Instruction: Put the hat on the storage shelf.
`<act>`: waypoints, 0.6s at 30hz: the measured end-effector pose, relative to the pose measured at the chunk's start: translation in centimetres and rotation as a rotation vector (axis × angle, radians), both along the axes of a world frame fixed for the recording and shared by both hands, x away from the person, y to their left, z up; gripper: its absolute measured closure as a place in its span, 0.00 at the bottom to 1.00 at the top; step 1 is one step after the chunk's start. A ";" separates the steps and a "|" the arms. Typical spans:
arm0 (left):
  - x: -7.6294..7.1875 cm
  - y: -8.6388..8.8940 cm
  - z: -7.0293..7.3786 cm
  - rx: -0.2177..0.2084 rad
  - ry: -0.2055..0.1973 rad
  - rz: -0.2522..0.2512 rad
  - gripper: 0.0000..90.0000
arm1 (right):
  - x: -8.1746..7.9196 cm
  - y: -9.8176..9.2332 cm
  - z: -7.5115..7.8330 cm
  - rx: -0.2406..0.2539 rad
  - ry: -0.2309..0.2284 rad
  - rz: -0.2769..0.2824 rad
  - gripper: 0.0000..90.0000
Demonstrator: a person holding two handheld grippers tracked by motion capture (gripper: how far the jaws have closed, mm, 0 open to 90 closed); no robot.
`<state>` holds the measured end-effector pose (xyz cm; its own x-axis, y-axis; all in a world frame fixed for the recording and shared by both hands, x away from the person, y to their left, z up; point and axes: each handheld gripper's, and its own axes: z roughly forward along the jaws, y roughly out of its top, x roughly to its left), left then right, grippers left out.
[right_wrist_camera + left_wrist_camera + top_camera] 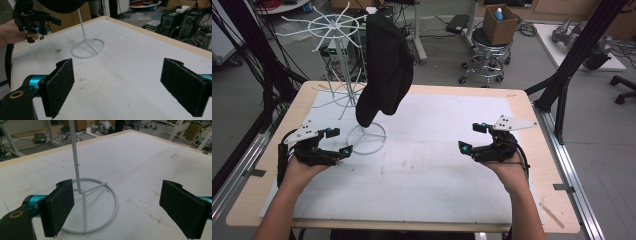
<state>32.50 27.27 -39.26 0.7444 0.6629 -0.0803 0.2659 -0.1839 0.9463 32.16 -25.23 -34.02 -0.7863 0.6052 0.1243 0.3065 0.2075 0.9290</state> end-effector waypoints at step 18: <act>0.0 -0.4 0.0 0.013 0.004 -0.004 0.14 | 0.1 0.1 0.0 0.007 -0.004 0.013 0.12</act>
<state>32.46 26.88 -39.24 0.7469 0.6607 -0.0747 0.2687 -0.1971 0.9429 32.26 -25.09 -34.07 -0.7945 0.5943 0.1251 0.3002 0.2052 0.9316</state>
